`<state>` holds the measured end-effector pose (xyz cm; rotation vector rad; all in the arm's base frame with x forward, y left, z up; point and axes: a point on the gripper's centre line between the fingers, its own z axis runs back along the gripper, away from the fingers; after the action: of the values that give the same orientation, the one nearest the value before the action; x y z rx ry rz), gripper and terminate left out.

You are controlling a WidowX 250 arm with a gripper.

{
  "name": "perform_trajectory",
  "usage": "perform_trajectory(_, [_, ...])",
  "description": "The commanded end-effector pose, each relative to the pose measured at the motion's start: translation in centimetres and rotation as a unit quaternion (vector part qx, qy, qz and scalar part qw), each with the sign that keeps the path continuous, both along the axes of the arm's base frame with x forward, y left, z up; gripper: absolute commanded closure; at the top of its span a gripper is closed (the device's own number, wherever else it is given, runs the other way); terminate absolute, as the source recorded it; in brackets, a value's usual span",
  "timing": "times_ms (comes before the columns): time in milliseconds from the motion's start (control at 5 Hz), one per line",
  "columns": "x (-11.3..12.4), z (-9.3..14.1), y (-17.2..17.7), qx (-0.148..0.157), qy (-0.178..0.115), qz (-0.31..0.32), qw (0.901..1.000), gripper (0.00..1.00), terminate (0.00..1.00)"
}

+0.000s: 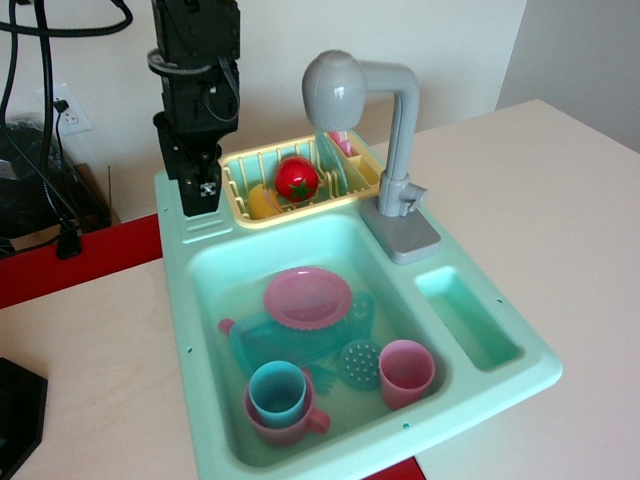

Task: Turn faucet front to right

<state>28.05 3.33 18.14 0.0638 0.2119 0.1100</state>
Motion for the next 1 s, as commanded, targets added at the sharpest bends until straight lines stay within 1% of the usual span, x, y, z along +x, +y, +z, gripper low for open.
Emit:
perform_trajectory(0, [-0.5,2.2,-0.2,-0.003,-0.047,-0.002,0.9989,0.0,0.0])
perform_trajectory(200, [-1.8,2.9,-0.7,-0.006,-0.055,0.0,0.9985,0.0,0.0])
perform_trajectory(400, [-3.9,3.8,-1.1,0.001,-0.057,0.003,0.9984,0.0,0.0])
perform_trajectory(600, [-5.3,4.1,-1.5,-0.001,-0.057,0.0,0.9984,0.0,0.0])
perform_trajectory(800, [-6.0,3.9,-1.9,0.0,-0.054,-0.003,0.9985,0.0,0.0])
